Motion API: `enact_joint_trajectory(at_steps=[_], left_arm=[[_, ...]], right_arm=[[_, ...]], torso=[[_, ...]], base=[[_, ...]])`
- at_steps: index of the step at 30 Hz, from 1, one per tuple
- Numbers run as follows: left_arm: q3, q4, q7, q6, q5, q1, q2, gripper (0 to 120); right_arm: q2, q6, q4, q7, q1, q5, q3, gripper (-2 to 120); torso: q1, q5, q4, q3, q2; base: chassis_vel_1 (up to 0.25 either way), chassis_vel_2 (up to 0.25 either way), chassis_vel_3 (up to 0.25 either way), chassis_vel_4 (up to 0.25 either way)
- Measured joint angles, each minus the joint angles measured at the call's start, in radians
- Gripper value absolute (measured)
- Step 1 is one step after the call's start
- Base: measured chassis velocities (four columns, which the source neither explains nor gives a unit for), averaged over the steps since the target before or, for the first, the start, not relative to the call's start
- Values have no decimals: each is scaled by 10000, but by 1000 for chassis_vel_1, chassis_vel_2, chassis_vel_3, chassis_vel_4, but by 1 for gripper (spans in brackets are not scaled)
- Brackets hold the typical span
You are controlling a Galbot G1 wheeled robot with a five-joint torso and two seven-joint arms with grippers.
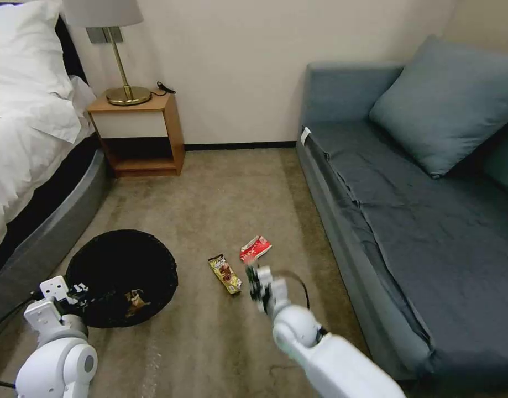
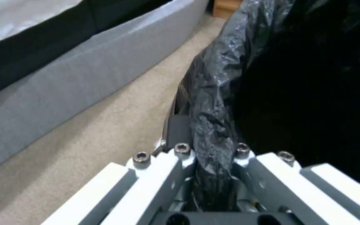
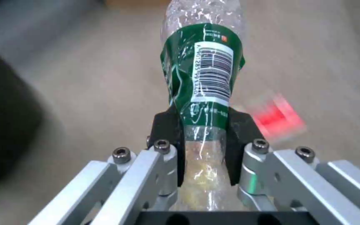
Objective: Pick up the trash bin, then pick up the garbage on the floor and place it into the trash bin.
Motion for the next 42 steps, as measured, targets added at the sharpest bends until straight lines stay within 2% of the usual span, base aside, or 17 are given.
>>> enact_joint_trajectory(at_steps=[2,3,7,9,12,14,16,22,24,26,30,31,34,36,39,42], left_arm=[[119,-77,28,0,-18,27,-3,3],[119,-77,28,0,-18,27,-3,3],[318,-166,77,0,-61,60,40,3],[364,-193,88,0,-79,65,41,3],[478,-340,130,21,-151,115,12,3],[495,-365,136,27,-165,124,5,3],[546,-461,155,41,-181,154,-52,3],[610,-650,196,48,-211,229,-138,3],[612,-705,206,50,-228,254,-148,3],[612,-712,208,51,-230,257,-149,3],[622,-725,226,52,-238,264,-152,3],[622,-725,226,52,-238,264,-152,3],[641,-703,235,59,-238,245,-152,3],[645,-700,238,62,-237,244,-152,3],[648,-699,244,65,-236,241,-152,3],[638,-701,247,65,-237,254,-152,3]], right_arm=[[245,179,948,177,722,1319,-409,16],[245,179,948,177,722,1319,-409,16],[730,632,1486,436,1765,2710,-1582,16],[872,732,1367,448,1924,2801,-1903,16],[1384,1051,476,482,2231,2683,-2914,16],[1464,1094,304,489,2265,2637,-3042,16],[1861,1243,-650,517,2362,2382,-3674,16],[2292,1462,-1905,576,2427,1625,-4330,16],[2334,1520,-2170,568,2430,1308,-4401,23],[2333,1520,-2180,564,2431,1286,-4405,25],[2147,1503,-1952,492,2410,1158,-4345,46],[2147,1503,-1952,492,2410,1158,-4345,46],[1980,1448,-1649,443,2350,1158,-4225,61],[1932,1416,-1570,430,2327,1165,-4198,64],[1826,1281,-1420,404,2260,1189,-4169,80],[1811,1274,-1396,402,2223,1137,-4181,88]], torso=[[0,1,2,0,0],[0,1,2,0,0],[0,0,3,0,0],[0,-1,2,0,0],[0,-1,3,0,0],[0,-1,3,0,0],[0,-1,2,0,0],[0,-1,3,0,0],[0,0,2,0,0],[0,-1,2,0,0],[0,1,1,0,0],[0,1,1,0,0],[0,1,1,0,0],[0,1,1,0,0],[0,1,0,0,0],[0,1,0,0,0]], base=[[0,0,0,0],[0,0,0,0],[0,0,0,0],[0,0,0,0],[0,0,0,0],[0,0,0,0],[0,0,0,0],[0,0,0,0],[0,0,0,0],[0,0,0,0],[0,0,0,0],[0,0,0,0],[0,0,0,0],[0,0,0,0],[0,0,0,0],[0,0,0,0]])
